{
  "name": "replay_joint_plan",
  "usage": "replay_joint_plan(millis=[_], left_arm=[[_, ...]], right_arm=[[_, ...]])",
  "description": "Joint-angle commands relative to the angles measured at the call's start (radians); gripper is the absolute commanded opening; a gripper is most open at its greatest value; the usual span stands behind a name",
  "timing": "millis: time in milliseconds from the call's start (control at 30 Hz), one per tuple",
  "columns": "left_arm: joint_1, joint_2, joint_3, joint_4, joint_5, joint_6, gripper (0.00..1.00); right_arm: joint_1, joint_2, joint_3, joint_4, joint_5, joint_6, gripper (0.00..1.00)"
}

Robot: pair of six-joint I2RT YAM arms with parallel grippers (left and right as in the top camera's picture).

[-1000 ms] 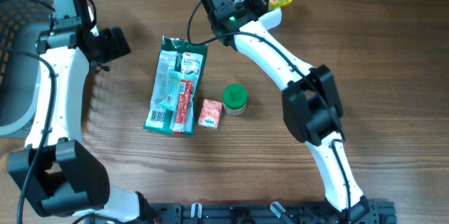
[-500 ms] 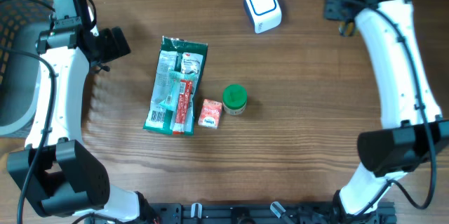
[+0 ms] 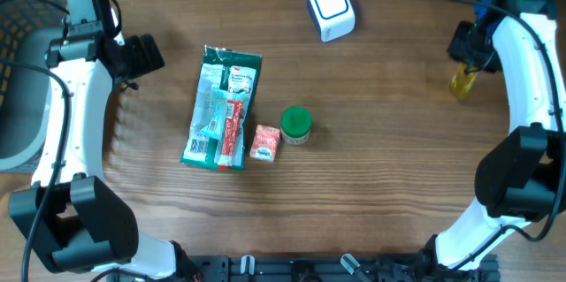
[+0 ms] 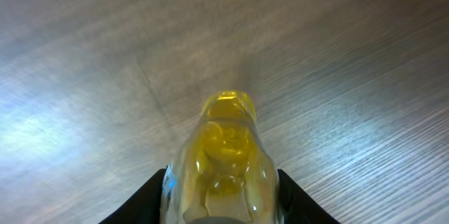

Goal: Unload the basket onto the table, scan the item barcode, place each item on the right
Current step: 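Move the bottle to the right side of the table and set it down, then open the right gripper and reach it to the green-capped jar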

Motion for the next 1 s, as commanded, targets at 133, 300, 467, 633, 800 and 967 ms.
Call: replay_joint_plan(millis=[133,300,467,633,800,967], left_arm=[[0.003,-0.002,0.007,0.003,0.008,-0.002,1.00],[0.003,-0.002,0.007,0.003,0.008,-0.002,1.00],[0.003,-0.002,0.007,0.003,0.008,-0.002,1.00],[0.003,-0.002,0.007,0.003,0.008,-0.002,1.00],[0.003,-0.002,0.007,0.003,0.008,-0.002,1.00],[0.003,-0.002,0.007,0.003,0.008,-0.002,1.00]], right_arm=[[-0.003,0.007,-0.101,0.101,-0.116,-0.118,0.16],[-0.003,0.007,-0.105,0.101,-0.216,-0.276,0.20],[-0.003,0.007,-0.105,0.089,-0.236,-0.311,0.48],[-0.003,0.007,-0.106,0.087,-0.236,-0.311,0.62],[-0.003,0.007,-0.106,0.071,-0.235,-0.312,0.88],[-0.003,-0.006,-0.063,0.064,-0.125,-0.259,0.93]])
